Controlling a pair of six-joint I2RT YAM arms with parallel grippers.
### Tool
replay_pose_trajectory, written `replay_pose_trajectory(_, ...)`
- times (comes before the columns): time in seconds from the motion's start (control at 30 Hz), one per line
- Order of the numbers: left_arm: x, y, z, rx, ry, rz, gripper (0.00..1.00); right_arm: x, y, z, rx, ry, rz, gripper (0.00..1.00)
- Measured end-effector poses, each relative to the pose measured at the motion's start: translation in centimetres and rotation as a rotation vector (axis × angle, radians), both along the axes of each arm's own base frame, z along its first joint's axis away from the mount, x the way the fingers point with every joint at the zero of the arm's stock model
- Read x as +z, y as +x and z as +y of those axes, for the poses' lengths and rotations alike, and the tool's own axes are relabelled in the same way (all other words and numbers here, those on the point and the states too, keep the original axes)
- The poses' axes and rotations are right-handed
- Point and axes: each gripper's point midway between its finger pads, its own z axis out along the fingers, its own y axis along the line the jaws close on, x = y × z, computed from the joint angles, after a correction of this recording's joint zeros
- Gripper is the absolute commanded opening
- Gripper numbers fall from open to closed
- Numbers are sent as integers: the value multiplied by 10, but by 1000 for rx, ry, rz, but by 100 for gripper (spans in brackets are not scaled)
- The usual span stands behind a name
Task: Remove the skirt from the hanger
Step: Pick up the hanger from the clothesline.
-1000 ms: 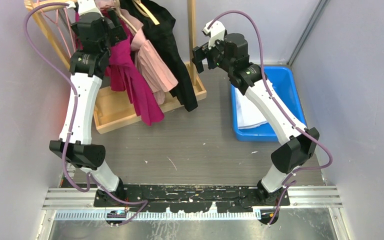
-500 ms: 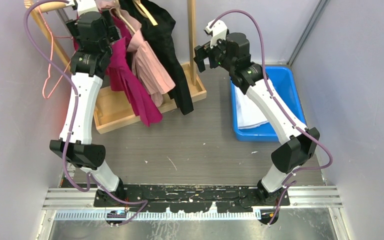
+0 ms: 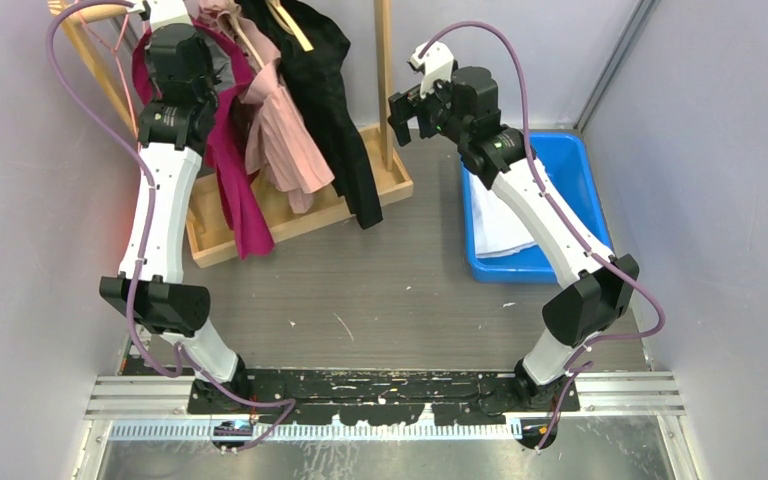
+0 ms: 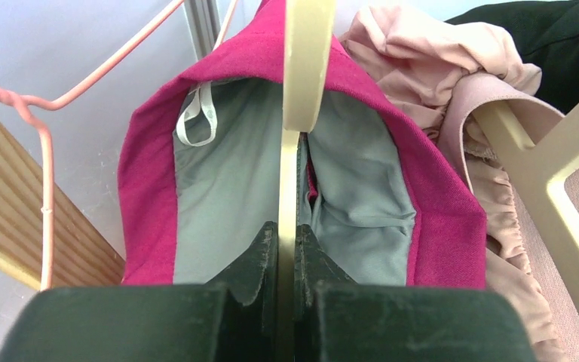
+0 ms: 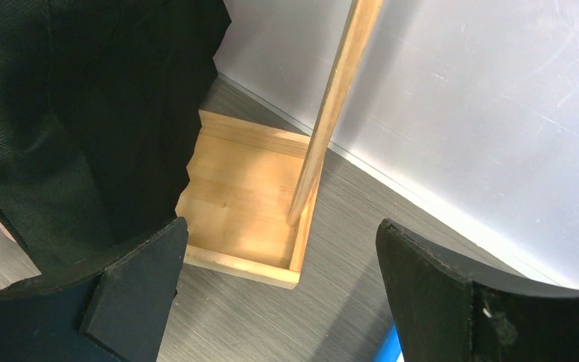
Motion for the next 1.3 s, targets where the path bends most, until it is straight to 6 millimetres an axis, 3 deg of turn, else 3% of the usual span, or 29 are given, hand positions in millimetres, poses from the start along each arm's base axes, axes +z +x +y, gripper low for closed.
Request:
replay_pose_trajectory(0.3, 1, -6, 3, -71, 30, 41, 0, -13, 3, -4, -13, -10, 21, 100)
replay_pose_trajectory(0.57, 1, -38, 27, -77, 63, 84, 0, -22, 5, -5, -19, -9, 31, 100)
replay_pose_trajectory(0.77, 4, -43, 35, -89, 98, 95, 0, -24, 9, -11, -36, 2, 36, 100)
replay_pose_trajectory(0.97, 5, -41, 29, -144, 86, 97, 0, -21, 17, -20, -57, 32, 29, 100)
replay_pose_trajectory(1.3, 8, -37, 12, -234, 12, 89, 0, -36, 28, -24, -67, 41, 64, 100)
